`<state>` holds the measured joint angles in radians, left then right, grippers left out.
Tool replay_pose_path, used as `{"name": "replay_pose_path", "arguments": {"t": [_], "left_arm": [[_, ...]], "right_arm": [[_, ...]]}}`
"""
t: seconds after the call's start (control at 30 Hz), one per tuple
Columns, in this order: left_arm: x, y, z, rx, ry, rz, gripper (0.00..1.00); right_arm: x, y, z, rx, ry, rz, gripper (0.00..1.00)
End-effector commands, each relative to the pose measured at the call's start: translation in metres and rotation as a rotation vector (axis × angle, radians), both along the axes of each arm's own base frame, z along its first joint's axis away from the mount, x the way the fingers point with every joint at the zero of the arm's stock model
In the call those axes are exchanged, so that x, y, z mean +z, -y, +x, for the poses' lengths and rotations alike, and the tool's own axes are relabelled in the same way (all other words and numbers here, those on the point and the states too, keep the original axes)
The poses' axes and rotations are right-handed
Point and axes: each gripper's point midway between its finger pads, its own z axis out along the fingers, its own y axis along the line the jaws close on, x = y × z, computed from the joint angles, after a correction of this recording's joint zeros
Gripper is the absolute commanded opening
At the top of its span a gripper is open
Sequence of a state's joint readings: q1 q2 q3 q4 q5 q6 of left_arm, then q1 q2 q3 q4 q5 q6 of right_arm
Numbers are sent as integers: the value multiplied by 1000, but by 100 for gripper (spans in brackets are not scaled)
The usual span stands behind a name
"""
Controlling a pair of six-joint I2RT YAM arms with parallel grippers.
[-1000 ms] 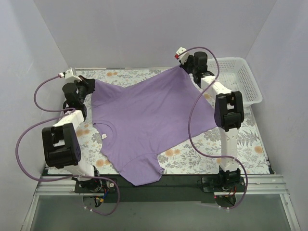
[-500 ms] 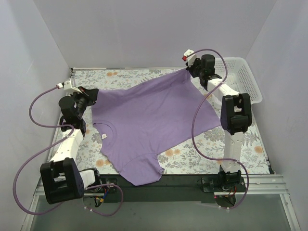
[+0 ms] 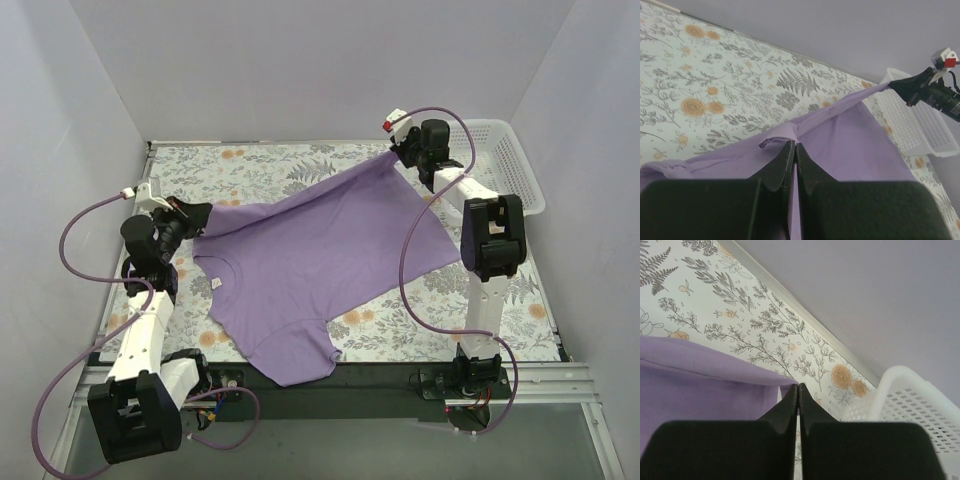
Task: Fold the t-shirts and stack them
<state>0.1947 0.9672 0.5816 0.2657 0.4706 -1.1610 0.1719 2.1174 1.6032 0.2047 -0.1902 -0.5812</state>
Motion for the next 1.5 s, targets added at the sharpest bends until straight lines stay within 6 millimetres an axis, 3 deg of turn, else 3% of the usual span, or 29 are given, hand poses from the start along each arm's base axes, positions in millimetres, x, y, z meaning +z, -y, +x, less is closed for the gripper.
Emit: {"name": "replay_pose_path", "arguments": {"t": [0.0, 0.23, 0.77, 1.47], "left_arm": [[-9, 10, -17, -51, -49, -23, 0], [-30, 16, -33, -62, -120, -59, 0], [-45, 32, -44, -152, -189, -108, 0], [-67, 46, -61, -213, -299, -175, 0]], "right_arm": [[38, 11, -1, -31, 86, -3, 1], [30, 18, -16, -27, 65, -24, 1], [-13, 29, -33, -15, 3, -126, 1], [-30, 41, -42, -37, -19, -201, 3]]}}
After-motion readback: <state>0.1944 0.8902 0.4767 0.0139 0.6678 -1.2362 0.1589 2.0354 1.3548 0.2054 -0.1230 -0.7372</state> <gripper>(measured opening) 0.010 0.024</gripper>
